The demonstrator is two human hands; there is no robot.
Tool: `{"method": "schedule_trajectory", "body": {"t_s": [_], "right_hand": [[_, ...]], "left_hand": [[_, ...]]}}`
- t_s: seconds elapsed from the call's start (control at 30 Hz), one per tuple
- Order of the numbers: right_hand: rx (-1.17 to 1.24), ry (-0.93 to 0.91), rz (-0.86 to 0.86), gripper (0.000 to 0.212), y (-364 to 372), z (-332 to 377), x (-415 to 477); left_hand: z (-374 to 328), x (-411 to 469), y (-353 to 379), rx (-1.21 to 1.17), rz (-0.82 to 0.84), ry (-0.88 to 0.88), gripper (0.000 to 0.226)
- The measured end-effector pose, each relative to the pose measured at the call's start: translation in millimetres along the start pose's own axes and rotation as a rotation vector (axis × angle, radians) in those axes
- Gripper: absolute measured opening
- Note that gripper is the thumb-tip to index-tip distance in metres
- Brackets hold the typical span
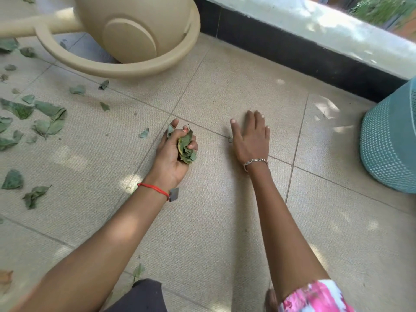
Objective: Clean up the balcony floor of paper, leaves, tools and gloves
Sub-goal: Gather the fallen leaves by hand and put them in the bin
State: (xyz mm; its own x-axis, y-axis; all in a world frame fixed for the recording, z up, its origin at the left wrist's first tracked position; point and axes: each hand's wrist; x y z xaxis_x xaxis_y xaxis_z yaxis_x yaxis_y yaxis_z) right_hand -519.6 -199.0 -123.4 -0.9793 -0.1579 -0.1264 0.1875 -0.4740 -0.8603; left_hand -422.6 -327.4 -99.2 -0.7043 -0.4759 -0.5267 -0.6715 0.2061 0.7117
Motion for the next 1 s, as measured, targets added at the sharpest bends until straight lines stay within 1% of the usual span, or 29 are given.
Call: {"method": "schedule_trajectory", "body": {"t_s": [0.1, 0.2, 0.27, 0.33, 0.37, 0.47, 0.53, 0.6, 0.63, 0.67, 0.73, 0.77, 0.83, 0.87, 0.9, 0.93, 1.0], "right_hand": [[-0.115, -0.152, 0.099, 0.068, 5.6, 4.0, -12.8], [-0.137, -0.264, 0.171, 0.061, 13.8, 11.8, -41.1], [-0.019, -0.267, 0.119, 0.051, 17.8, 13.9, -62.2], [0.129, -0.205, 0.009, 0.049, 19.1, 13.7, -80.9], [0.155, -0.179, -0.029, 0.045, 18.5, 13.5, -86.9], [0.053, -0.198, -0.114, 0.023, 18.5, 14.1, -91.7], [-0.015, -0.221, -0.122, 0.021, 16.6, 18.1, -84.8], [-0.023, -0.183, -0.103, 0.023, 12.2, 23.7, -75.6], [0.013, -0.135, -0.083, 0.022, 8.2, 28.3, -72.2], [0.097, -0.073, -0.060, 0.018, 2.5, 35.9, -70.0], [0.397, 0.062, 0.013, 0.012, -12.7, 56.9, -75.2], [0.577, 0.094, 0.078, 0.012, -18.7, 69.5, -82.7], [0.861, 0.066, 0.233, 0.014, -24.0, 95.2, -101.6], [0.916, 0.022, 0.286, 0.017, -22.3, 106.5, -113.1], [0.909, -0.036, 0.296, 0.020, -18.6, 115.7, -124.8], [0.843, -0.104, 0.268, 0.022, -12.2, 124.2, -137.1], [0.670, -0.238, 0.178, 0.026, 5.4, 132.6, -157.0]], "left_hand": [[-6.9, 1.4, -2.3, -0.019, -0.008, 0.003, 0.030], [-10.9, 0.4, -4.6, -0.033, -0.022, -0.002, 0.031], [-13.3, -2.2, -5.7, -0.061, -0.028, -0.005, 0.031], [-16.2, -3.8, -7.8, -0.090, -0.026, -0.002, 0.032], [-17.8, -4.3, -9.3, -0.094, -0.024, 0.001, 0.032], [-22.0, -6.5, -13.6, -0.076, -0.029, -0.002, 0.032], [-24.9, -10.1, -15.4, -0.058, -0.029, 0.001, 0.032], [-28.4, -15.9, -15.8, -0.052, -0.022, 0.004, 0.032], [-30.3, -19.7, -16.4, -0.051, -0.019, 0.000, 0.031], [-32.6, -23.4, -17.5, -0.046, -0.019, -0.004, 0.030], [-36.8, -30.3, -20.1, -0.029, -0.015, -0.009, 0.029], [-39.9, -32.9, -23.4, -0.031, -0.016, 0.000, 0.029], [-46.1, -38.3, -30.8, -0.031, -0.030, 0.030, 0.028], [-49.6, -41.2, -35.7, -0.004, -0.047, 0.040, 0.026], [-52.5, -44.3, -39.2, 0.031, -0.061, 0.039, 0.024], [-56.5, -48.1, -43.1, 0.049, -0.069, 0.032, 0.023], [-64.9, -55.0, -51.0, -0.007, -0.089, 0.020, 0.022]]}}
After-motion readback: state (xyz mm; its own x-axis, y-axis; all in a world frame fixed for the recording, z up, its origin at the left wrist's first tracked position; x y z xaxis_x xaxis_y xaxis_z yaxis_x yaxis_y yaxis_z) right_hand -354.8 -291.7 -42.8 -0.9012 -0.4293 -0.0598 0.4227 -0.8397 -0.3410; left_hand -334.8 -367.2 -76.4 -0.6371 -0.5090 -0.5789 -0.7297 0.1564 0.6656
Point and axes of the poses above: each hand's wrist, its own x-axis towards the middle knuckle, its own y-axis out of the palm, z = x × y, and after that the axes turned 7 degrees about y, right-handed
